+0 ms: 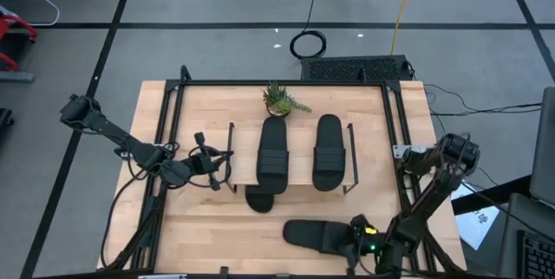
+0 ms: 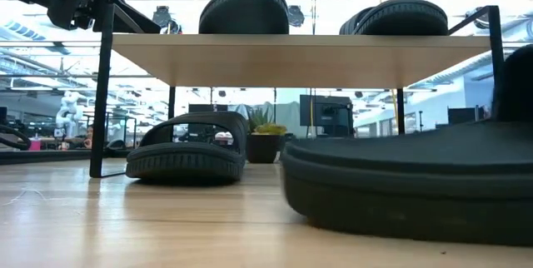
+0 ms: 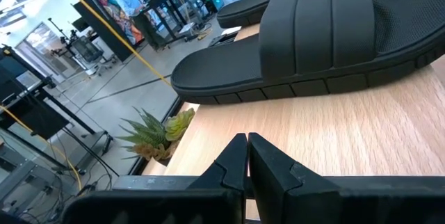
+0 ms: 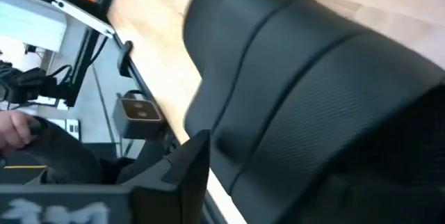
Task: Pick and place slides into the shelf
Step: Put the black sandal under the shelf
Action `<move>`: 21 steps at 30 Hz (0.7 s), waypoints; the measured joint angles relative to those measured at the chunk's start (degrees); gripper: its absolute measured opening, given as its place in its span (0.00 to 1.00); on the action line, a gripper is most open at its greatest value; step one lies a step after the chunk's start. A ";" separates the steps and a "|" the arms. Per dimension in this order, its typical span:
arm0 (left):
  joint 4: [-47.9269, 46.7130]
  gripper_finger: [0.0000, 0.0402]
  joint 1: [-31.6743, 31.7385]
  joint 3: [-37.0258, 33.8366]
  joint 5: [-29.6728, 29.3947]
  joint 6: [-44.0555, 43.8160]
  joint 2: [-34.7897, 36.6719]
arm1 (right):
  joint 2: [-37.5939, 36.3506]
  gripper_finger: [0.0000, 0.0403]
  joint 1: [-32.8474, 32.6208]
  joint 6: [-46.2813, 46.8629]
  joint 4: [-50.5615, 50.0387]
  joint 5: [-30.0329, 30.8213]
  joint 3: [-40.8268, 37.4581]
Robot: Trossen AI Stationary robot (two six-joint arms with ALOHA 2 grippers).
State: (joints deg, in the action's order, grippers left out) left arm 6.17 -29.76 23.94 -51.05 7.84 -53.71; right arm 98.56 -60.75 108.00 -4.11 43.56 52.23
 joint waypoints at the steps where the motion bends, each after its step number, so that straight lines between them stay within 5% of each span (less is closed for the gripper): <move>1: 0.02 0.06 0.00 0.00 0.00 0.10 0.00 | -1.17 0.43 0.06 -0.80 -1.03 -0.10 0.00; 7: -0.28 0.06 0.02 0.00 0.00 0.30 0.00 | -5.48 0.42 2.15 -5.22 -6.88 -3.72 0.00; 12: -0.42 0.06 0.02 0.00 0.02 -0.07 0.00 | -4.89 0.40 4.71 -5.28 -10.71 -13.40 0.05; 21: -0.55 0.06 0.02 0.00 0.04 -0.09 0.00 | -5.04 0.40 5.78 -15.57 -13.37 -17.59 1.09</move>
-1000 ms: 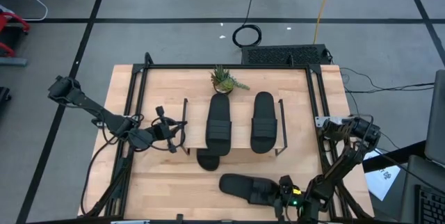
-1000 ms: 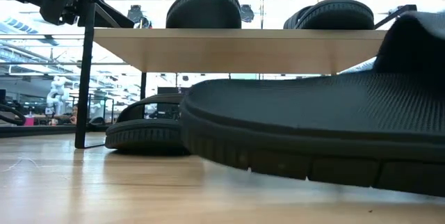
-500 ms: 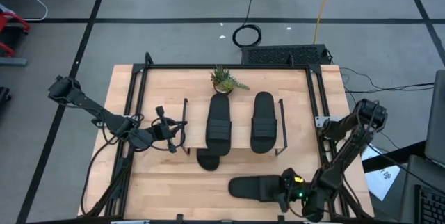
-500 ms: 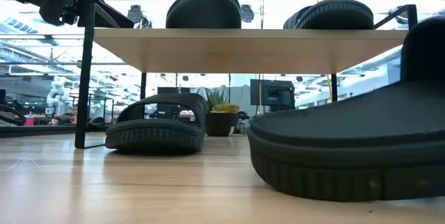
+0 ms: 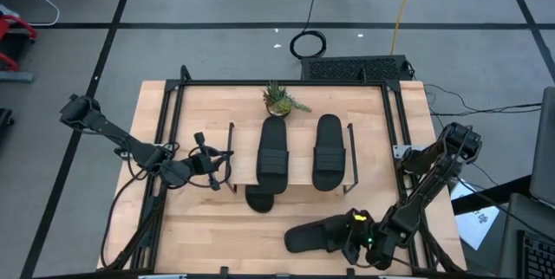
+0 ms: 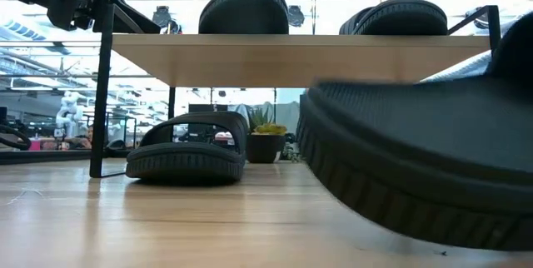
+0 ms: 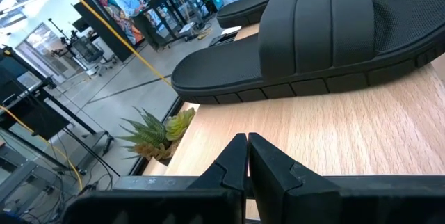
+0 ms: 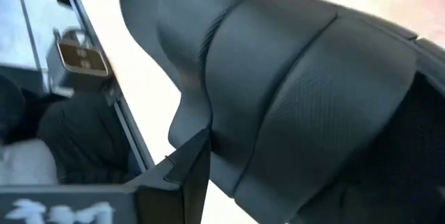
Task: Pick and place slides into the shelf
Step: Put the black sandal under the shelf
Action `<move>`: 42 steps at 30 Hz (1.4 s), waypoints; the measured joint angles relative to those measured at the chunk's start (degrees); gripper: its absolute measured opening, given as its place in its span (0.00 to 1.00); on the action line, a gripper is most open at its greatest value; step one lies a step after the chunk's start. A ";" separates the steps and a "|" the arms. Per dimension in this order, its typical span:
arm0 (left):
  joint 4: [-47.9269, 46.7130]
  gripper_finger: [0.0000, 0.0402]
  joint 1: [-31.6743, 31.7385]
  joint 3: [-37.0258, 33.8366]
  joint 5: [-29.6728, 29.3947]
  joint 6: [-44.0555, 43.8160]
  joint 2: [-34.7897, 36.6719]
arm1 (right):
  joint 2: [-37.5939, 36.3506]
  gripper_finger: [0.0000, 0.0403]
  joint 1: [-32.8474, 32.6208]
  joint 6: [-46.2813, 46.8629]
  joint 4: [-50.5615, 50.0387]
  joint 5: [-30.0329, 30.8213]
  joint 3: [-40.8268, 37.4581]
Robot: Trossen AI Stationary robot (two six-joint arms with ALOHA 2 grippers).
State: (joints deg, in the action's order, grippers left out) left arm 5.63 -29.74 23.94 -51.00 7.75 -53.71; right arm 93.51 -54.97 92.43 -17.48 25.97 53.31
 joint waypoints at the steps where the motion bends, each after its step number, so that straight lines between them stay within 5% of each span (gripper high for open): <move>1: -0.01 0.06 0.00 0.00 0.00 -0.02 0.00 | -0.01 0.40 0.19 -0.48 -0.75 -0.52 0.13; 17: -0.01 0.06 0.03 0.00 0.15 0.31 0.00 | -8.07 0.40 4.09 -9.09 1.78 3.45 -0.12; 22: -0.28 0.06 0.02 0.00 0.20 0.26 0.00 | -6.94 0.38 6.01 -9.71 5.62 -0.31 -2.49; 33: -1.32 0.06 0.00 0.04 0.26 0.04 0.00 | -4.00 0.03 6.17 -8.99 17.34 -0.62 -7.28; 42: -1.96 0.06 -0.02 0.04 0.43 -0.46 0.02 | -1.79 0.25 7.38 -3.62 16.55 -0.55 -7.31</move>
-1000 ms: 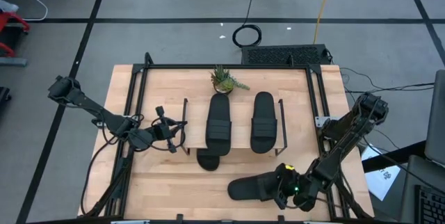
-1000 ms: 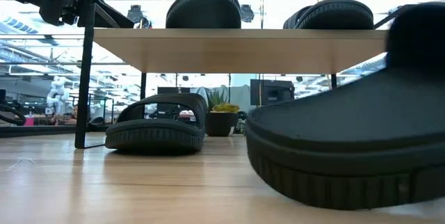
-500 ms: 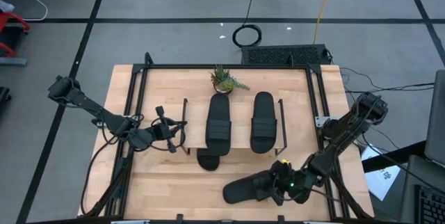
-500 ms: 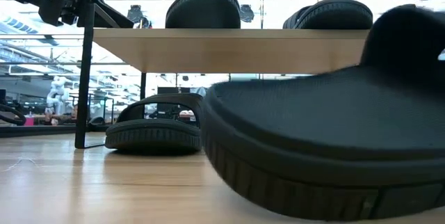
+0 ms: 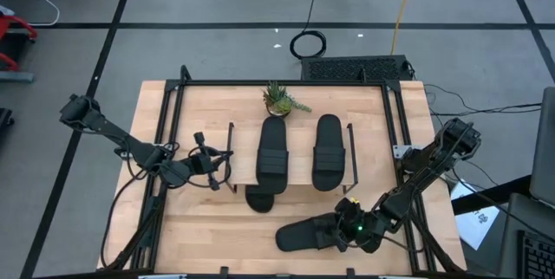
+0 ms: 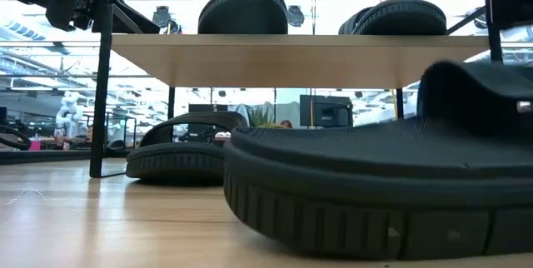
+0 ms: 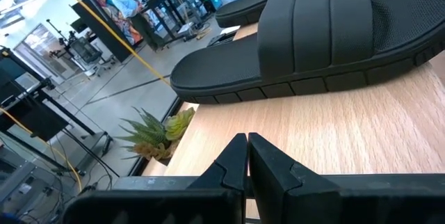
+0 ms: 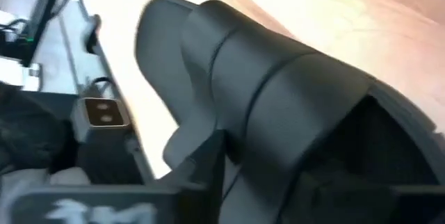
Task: Pick and place slides into the shelf
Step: Put the black sandal under the shelf, then adjust the shelf
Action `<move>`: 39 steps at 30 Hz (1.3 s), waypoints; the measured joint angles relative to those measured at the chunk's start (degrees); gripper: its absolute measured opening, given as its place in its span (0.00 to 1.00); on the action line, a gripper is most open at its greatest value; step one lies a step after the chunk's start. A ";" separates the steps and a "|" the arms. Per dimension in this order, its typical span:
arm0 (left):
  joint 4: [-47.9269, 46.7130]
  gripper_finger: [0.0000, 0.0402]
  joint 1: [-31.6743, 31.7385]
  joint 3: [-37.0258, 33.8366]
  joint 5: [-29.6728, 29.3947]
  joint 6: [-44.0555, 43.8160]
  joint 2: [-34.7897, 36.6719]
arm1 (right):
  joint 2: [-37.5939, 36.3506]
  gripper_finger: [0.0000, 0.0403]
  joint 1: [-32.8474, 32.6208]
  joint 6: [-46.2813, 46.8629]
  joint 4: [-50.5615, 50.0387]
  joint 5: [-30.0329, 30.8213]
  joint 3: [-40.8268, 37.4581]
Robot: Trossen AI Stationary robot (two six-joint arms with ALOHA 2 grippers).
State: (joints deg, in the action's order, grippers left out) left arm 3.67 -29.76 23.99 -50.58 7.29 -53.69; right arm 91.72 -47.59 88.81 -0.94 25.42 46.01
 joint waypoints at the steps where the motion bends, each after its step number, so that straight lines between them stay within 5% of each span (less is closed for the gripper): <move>1: -0.22 0.06 -0.05 0.00 0.10 -0.01 0.00 | 0.12 0.29 0.03 0.32 -0.39 -0.19 -0.02; 5: -1.23 0.06 -1.11 0.13 5.35 0.66 0.12 | 0.51 0.51 0.59 1.36 -0.33 -0.57 -0.01; 9: 0.02 0.06 -2.59 0.26 17.39 2.04 0.15 | 0.46 0.69 0.55 0.63 -0.43 -0.04 -0.05; 14: 4.27 0.06 -4.32 0.02 27.61 5.76 0.02 | 0.46 0.78 0.55 -0.22 -0.80 0.12 -0.05; 25: 4.60 0.06 -8.13 -0.09 9.78 8.29 0.00 | 0.44 0.74 0.50 -1.46 -0.62 2.06 -0.05; 39: 0.54 0.06 -2.76 0.00 6.86 6.36 0.09 | 0.42 0.71 0.50 -1.18 -0.57 4.12 -0.03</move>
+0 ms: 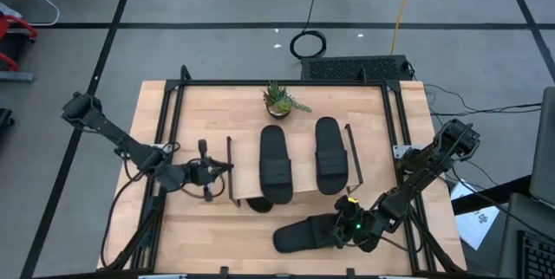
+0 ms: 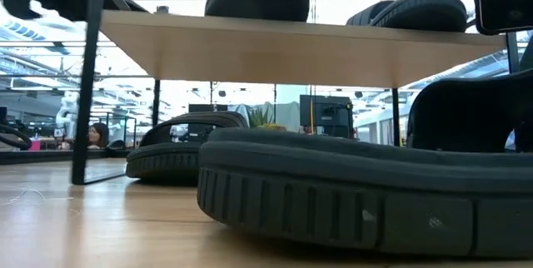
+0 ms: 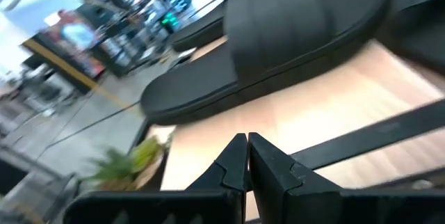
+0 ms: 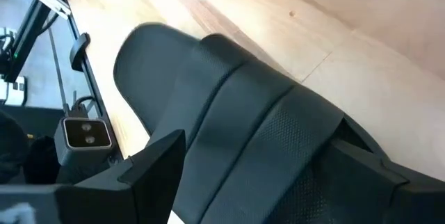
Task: Pick and place slides into the shelf
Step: Adjust the shelf
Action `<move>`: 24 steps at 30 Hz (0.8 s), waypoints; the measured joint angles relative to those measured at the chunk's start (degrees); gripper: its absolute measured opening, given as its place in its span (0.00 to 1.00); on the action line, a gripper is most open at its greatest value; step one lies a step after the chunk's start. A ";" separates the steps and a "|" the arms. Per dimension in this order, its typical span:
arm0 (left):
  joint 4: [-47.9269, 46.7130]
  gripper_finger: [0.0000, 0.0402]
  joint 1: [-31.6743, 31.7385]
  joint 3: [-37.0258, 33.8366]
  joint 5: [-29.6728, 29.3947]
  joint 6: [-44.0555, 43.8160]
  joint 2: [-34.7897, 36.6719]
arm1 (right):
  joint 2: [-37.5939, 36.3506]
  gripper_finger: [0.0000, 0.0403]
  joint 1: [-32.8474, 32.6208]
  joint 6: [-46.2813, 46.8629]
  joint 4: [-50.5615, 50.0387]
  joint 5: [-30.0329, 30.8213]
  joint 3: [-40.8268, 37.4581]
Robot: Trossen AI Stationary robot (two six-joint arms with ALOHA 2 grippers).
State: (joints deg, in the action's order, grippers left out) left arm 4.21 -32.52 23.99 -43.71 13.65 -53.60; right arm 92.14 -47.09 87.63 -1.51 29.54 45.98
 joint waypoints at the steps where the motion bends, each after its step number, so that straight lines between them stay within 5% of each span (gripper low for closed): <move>1: -0.34 0.06 1.16 0.02 -0.03 -0.10 0.04 | 0.00 0.71 0.00 0.01 0.01 0.72 0.00; 11: -1.96 0.06 10.38 0.17 6.07 -1.77 0.13 | -0.02 0.71 0.00 -0.82 0.01 1.95 0.02; 24: 0.85 0.06 10.24 -0.08 6.11 2.96 0.24 | -0.02 0.71 0.00 -1.55 -0.01 1.94 0.02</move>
State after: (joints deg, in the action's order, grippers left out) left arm 5.06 -22.27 23.90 -37.60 16.61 -53.36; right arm 92.12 -47.09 86.08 -1.52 31.48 46.00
